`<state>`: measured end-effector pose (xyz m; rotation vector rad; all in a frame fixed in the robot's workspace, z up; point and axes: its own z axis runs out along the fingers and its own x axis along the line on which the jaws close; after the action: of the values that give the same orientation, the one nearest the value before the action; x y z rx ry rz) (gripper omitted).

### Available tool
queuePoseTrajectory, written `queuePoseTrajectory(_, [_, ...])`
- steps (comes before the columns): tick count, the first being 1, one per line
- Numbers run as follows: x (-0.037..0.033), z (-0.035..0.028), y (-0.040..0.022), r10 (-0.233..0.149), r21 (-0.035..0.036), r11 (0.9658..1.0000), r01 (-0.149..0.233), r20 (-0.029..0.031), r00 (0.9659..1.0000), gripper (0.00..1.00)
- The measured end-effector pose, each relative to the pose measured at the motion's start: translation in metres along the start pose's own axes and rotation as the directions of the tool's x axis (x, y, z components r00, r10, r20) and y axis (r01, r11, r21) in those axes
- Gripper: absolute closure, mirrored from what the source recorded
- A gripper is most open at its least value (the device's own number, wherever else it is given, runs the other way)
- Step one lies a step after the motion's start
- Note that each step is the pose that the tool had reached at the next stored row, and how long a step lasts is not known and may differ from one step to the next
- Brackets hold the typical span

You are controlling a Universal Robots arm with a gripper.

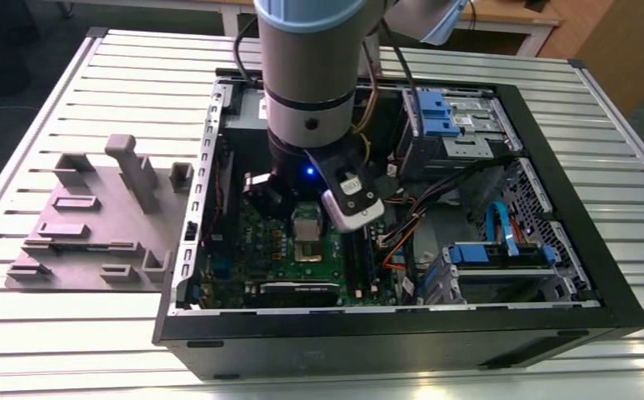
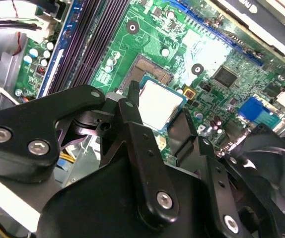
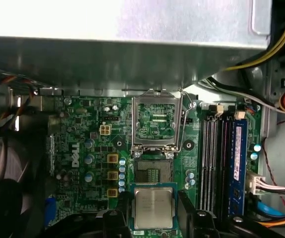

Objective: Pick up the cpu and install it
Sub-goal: 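Place the cpu into insertion slot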

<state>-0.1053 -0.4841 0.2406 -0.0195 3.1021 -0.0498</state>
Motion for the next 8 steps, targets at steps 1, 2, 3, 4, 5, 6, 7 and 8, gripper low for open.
queuePoseTrajectory(1, [0.0, 0.0013, -0.0001, 0.005, 0.0003, 1.0, -0.005, -0.0002, 1.0, 0.53])
queuePoseTrajectory(2, [0.0, 0.0026, -0.0002, 0.009, 0.0003, 1.0, -0.009, -0.0003, 1.0, 0.53])
queuePoseTrajectory(3, [0.0, 0.004, -0.0002, 0.014, 0.0006, 0.9999, -0.014, -0.0004, 0.9999, 0.53])
queuePoseTrajectory(4, [-0.0001, 0.0053, -0.0003, 0.018, 0.0008, 0.9998, -0.018, -0.0006, 0.9998, 0.53])
queuePoseTrajectory(5, [0.0, 0.0067, -0.0003, 0.022, 0.0009, 0.9998, -0.022, -0.0007, 0.9998, 0.53])
queuePoseTrajectory(6, [-0.0001, 0.0082, -0.0004, 0.026, 0.0011, 0.9997, -0.026, -0.0007, 0.9997, 0.53])
queuePoseTrajectory(7, [-0.0005, 0.0094, -0.0004, 0.029, 0.0012, 0.9996, -0.029, -0.0009, 0.9996, 0.53])
queuePoseTrajectory(8, [-0.0009, 0.0104, -0.0004, 0.032, 0.0013, 0.9995, -0.032, -0.0009, 0.9995, 0.53])
